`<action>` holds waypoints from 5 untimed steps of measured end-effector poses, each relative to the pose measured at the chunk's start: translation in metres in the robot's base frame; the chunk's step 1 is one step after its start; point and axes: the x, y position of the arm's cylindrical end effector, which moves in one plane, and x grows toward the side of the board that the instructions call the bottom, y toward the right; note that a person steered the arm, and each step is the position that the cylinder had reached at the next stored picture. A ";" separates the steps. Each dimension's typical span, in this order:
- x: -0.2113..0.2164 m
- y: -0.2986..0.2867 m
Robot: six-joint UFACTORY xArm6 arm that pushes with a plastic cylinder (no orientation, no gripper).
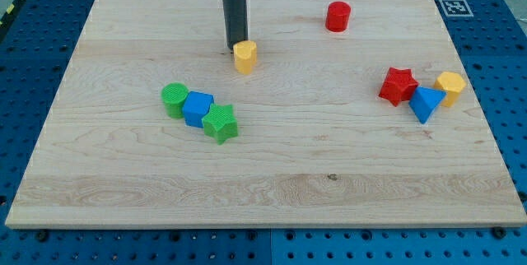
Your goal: Move your arm at green circle
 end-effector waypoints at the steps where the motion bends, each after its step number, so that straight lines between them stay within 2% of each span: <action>1: -0.010 0.017; 2: 0.003 0.040; 3: 0.046 0.033; 4: 0.057 -0.025; 5: 0.052 -0.042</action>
